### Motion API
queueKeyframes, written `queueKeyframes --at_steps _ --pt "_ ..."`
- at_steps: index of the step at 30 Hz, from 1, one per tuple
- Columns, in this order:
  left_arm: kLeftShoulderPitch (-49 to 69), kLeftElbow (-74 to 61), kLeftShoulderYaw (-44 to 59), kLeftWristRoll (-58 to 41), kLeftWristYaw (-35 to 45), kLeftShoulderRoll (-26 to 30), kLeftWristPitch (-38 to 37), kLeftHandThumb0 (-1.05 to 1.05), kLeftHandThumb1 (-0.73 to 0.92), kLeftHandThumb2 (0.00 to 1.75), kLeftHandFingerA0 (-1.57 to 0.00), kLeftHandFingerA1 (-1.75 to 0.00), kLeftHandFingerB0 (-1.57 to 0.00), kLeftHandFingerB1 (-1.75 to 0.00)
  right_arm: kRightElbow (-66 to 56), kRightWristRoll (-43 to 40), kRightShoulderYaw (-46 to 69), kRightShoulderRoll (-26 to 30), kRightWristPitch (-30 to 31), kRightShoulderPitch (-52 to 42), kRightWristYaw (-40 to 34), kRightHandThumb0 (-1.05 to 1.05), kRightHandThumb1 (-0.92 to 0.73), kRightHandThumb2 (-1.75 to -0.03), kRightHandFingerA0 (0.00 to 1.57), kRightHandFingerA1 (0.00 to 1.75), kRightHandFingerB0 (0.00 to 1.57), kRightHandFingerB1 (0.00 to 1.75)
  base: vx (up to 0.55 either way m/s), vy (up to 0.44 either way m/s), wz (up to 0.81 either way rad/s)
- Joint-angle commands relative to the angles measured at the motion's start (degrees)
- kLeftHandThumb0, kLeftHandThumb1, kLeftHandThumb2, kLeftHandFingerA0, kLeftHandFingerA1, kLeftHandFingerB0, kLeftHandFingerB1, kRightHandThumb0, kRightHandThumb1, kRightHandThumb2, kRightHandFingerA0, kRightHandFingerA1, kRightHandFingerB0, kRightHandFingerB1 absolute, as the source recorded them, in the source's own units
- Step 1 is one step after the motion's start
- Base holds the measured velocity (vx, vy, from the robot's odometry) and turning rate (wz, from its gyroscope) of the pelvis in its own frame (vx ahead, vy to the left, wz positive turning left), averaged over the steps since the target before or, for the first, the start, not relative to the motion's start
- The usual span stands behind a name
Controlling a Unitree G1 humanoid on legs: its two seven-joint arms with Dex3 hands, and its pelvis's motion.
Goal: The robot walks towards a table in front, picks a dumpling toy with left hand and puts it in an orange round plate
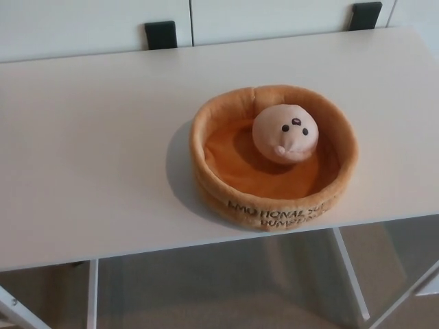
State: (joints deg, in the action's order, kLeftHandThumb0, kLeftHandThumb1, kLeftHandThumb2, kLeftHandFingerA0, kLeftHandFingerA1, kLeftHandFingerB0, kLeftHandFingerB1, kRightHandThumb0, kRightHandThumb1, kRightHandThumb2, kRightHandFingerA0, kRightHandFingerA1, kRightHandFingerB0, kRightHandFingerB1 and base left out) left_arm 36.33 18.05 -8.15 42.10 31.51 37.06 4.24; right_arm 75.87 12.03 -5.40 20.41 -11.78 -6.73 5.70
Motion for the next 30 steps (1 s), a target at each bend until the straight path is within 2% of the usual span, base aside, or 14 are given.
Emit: queueKeyframes --at_steps 1,2,5,6,8,9,14,15,16,21,22,27,28,30 --pt "-20.6 36.9 3.4 -7.6 -15.4 -6.3 -6.5 -0.39 0.57 0.57 -0.55 -0.5 -0.49 -0.39 0.1 0.7 -0.1 0.3 0.8 -0.6 -1.2 -0.33 -0.6 -0.59 0.75 0.52 0.43 0.35 0.0 0.0 0.0" --pt "-21.0 39.0 5.8 -9.7 -17.6 -6.6 -6.4 -0.37 0.65 0.59 -0.62 -0.66 -0.64 -0.48 0.1 0.8 -0.2 -0.3 1.0 -0.9 -1.8 -0.33 -0.59 -0.59 0.75 0.49 0.44 0.35 0.0 0.0 0.0" --pt "-22.0 41.9 7.3 -10.3 -23.9 -8.2 -5.7 -0.39 0.59 0.58 -0.48 -0.56 -0.7 -0.51 -0.1 1.0 -0.6 -0.3 0.8 -0.9 -1.4 -0.33 -0.62 -0.59 0.71 0.44 0.42 0.34 0.0 0.0 0.0" --pt "-22.7 45.7 8.0 -11.6 -24.2 -10.1 -8.0 -0.36 0.62 0.58 -0.55 -0.48 -0.34 -0.35 0.4 1.3 -0.8 0.0 0.8 -0.7 -1.4 -0.32 -0.62 -0.59 0.72 0.44 0.42 0.35 0.0 0.0 0.0" --pt "-23.9 47.5 7.2 -11.3 -22.9 -10.5 -10.1 -0.38 0.67 0.61 -0.56 -0.47 -0.31 -0.34 0.2 1.0 -0.6 0.5 0.9 0.1 -1.0 -0.31 -0.62 -0.61 0.74 0.46 0.42 0.35 0.0 0.0 0.0" --pt "-24.2 48.1 5.9 -10.3 -22.5 -10.6 -12.1 -0.53 0.57 0.88 -0.49 -0.59 -0.25 -0.47 0.1 0.0 0.4 0.8 1.0 0.6 -0.4 -0.38 -0.49 -0.72 0.7 0.56 0.37 0.44 0.0 0.0 0.0" --pt "-25.4 50.8 5.6 -10.2 -23.4 -10.6 -13.6 -0.53 0.57 0.88 -0.49 -0.59 -0.25 -0.47 0.1 -0.1 0.5 0.9 1.0 0.6 -0.3 -0.38 -0.49 -0.72 0.7 0.56 0.37 0.44 0.0 0.0 0.0" --pt "-24.2 50.6 6.2 -10.9 -24.9 -10.6 -14.7 -0.44 0.73 0.62 -0.52 -0.45 -0.35 -0.34 -1.4 0.6 -0.4 0.7 -0.3 0.7 -0.6 -0.42 -0.53 -0.77 0.66 0.56 0.38 0.45 0.0 0.0 0.0" --pt "-23.8 50.8 6.3 -11.1 -25.0 -10.3 -15.7 -0.45 0.71 0.61 -0.53 -0.45 -0.36 -0.35 -1.9 0.8 -0.7 0.7 -0.7 0.3 -0.5 -0.32 -0.66 -0.61 0.74 0.47 0.43 0.34 0.0 0.0 0.0" --pt "-24.6 53.2 5.9 -11.3 -25.9 -10.1 -17.4 -0.45 0.71 0.61 -0.53 -0.45 -0.36 -0.35 -2.3 0.7 -0.8 0.7 -0.7 0.0 -0.4 -0.32 -0.66 -0.61 0.74 0.47 0.43 0.34 0.0 0.0 0.0" --pt "-25.1 53.9 5.8 -11.4 -26.0 -10.1 -17.6 -0.43 0.74 0.62 -0.53 -0.43 -0.36 -0.35 -2.1 0.8 -0.8 0.8 -0.4 0.4 -0.4 -0.43 -0.55 -0.78 0.68 0.56 0.38 0.45 0.0 0.0 0.0" --pt "-26.3 56.2 4.8 -12.1 -26.9 -10.0 -18.7 -0.43 0.74 0.62 -0.53 -0.43 -0.36 -0.35 -1.9 0.9 -0.8 0.8 0.0 1.1 -0.5 -0.43 -0.55 -0.78 0.68 0.56 0.38 0.45 0.0 0.0 0.0" --pt "-26.9 56.2 4.3 -11.9 -27.1 -10.1 -18.6 -0.45 0.75 0.63 -0.52 -0.42 -0.38 -0.35 -2.2 0.8 -0.8 0.9 -0.6 1.1 -0.2 -0.31 -0.66 -0.61 0.75 0.46 0.43 0.35 0.0 0.0 0.0" --pt "-27.3 56.5 3.7 -12.1 -27.3 -10.0 -18.8 -0.45 0.75 0.63 -0.52 -0.42 -0.38 -0.35 -2.3 0.8 -0.7 1.0 -0.9 1.1 -0.1 -0.31 -0.66 -0.61 0.75 0.46 0.43 0.35 0.0 0.0 0.0"
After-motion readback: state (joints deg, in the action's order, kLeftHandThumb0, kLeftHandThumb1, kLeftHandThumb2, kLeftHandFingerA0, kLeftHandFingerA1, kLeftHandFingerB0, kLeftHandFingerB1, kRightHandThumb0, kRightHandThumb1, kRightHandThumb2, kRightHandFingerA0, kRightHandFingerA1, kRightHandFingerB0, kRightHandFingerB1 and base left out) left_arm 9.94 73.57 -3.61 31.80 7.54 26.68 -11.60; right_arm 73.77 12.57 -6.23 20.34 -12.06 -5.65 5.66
